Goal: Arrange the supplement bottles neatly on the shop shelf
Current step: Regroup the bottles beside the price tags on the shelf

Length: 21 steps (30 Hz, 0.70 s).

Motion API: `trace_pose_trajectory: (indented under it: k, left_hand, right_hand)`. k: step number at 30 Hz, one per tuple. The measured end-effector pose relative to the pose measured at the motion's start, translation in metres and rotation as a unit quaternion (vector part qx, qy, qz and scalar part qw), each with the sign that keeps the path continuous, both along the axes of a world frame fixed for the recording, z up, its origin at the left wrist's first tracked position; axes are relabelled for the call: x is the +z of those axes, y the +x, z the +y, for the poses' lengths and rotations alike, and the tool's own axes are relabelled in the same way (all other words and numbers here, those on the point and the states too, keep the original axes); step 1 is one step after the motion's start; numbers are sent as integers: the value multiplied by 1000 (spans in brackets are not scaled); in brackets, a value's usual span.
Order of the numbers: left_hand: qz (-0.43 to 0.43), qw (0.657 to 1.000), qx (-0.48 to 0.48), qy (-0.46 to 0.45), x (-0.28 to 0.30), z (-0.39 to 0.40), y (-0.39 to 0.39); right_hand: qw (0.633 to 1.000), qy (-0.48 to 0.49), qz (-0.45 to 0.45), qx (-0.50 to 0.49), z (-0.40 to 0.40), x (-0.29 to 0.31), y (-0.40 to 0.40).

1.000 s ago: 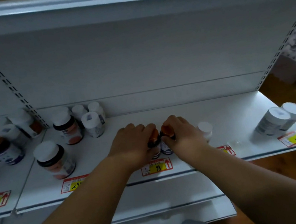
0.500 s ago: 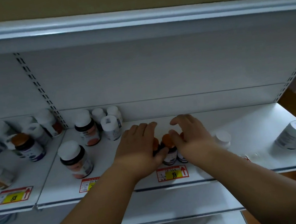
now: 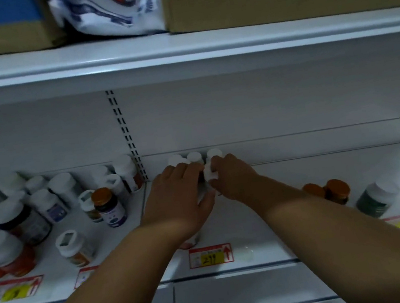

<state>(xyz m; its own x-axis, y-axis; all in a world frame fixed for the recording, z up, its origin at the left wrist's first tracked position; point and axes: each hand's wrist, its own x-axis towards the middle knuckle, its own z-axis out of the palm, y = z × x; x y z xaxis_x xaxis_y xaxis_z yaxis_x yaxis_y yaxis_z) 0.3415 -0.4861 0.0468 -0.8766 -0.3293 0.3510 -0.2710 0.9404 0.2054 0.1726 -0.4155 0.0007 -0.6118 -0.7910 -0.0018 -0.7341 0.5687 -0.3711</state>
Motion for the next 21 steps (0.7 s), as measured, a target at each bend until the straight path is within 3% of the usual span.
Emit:
trace_pose_trajectory:
  k: [4, 7, 9, 11, 13, 15, 18, 21]
  left_hand:
    - [-3, 1000, -28, 14, -3, -20, 11]
    - [27, 997, -56, 52, -5, -30, 16]
    - [59, 990, -75, 107, -6, -33, 18]
    - [72, 981, -89, 157, -4, -30, 16]
    - [79, 970, -99, 209, -2, -21, 10]
    - [80, 953, -123, 267, 0, -7, 4]
    - [74, 898, -156, 404, 4, 14, -4]
    - [29, 783, -179, 595, 3, 39, -19]
  right_hand:
    - [997, -38, -25, -68, -13, -6, 4]
    - [977, -160, -60, -125, 0, 5, 11]
    - [936, -290, -134, -146, 19, 20, 22]
    - [877, -382, -263, -122, 37, 41, 36]
    - [830, -423, -348, -105, 53, 59, 46]
    - [818, -439, -353, -115, 66, 74, 54]
    - [825, -443, -324, -137, 89, 91, 64]
    - [820, -443, -334, -143, 120, 100, 69]
